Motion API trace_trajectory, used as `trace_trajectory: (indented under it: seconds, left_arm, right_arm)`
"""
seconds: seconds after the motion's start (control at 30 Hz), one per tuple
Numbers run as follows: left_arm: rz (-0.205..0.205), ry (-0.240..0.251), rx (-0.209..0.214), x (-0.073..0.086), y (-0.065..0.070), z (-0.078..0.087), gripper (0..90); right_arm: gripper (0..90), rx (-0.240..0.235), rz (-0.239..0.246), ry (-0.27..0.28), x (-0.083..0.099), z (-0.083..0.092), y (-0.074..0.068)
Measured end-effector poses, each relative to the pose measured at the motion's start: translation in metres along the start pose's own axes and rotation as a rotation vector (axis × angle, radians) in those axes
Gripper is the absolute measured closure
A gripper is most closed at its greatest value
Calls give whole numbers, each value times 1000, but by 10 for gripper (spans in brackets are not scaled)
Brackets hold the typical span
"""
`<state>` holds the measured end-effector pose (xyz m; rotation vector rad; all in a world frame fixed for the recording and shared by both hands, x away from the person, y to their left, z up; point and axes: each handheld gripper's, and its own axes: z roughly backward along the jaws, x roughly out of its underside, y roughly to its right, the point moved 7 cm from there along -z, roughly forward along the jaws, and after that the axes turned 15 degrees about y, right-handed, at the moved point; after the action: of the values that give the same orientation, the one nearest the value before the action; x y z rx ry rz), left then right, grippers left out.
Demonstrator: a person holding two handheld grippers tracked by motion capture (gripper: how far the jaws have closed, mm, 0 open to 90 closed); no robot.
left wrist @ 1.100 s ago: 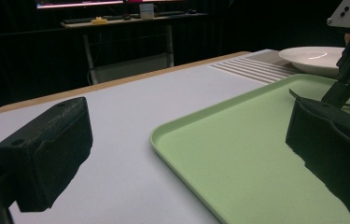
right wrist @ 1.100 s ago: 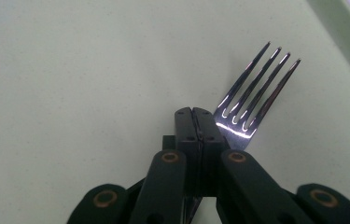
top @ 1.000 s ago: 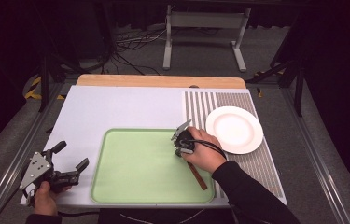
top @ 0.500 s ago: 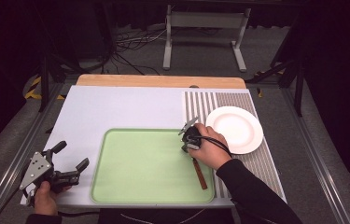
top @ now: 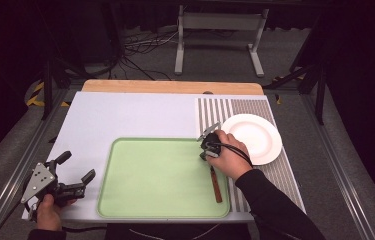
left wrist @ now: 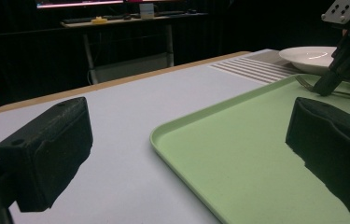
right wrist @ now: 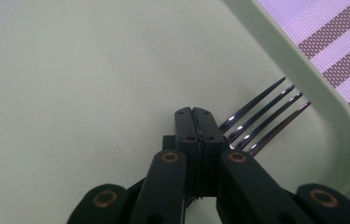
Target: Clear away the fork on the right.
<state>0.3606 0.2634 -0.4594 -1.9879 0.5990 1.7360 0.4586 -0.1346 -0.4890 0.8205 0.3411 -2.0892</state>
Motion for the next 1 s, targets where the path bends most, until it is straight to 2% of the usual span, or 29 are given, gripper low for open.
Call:
trace_trajectory:
  seconds: [0.5,0.7,0.83,0.97,1.0]
  left_arm:
    - [1,-3,0,0,0,0,12]
    - [2,-4,0,1,0,0,12]
    - [3,-2,0,1,0,0,12]
    - [4,-1,-2,1,0,0,12]
    - [4,-1,-2,1,0,0,12]
  right_arm:
    - [900,41,-20,-3,4,4,13]
    - [899,41,-22,8,4,6,14]
    - [883,38,-28,52,-3,13,13]
    - [788,31,-19,110,-13,26,10]
    - [788,31,-19,110,-13,26,10]
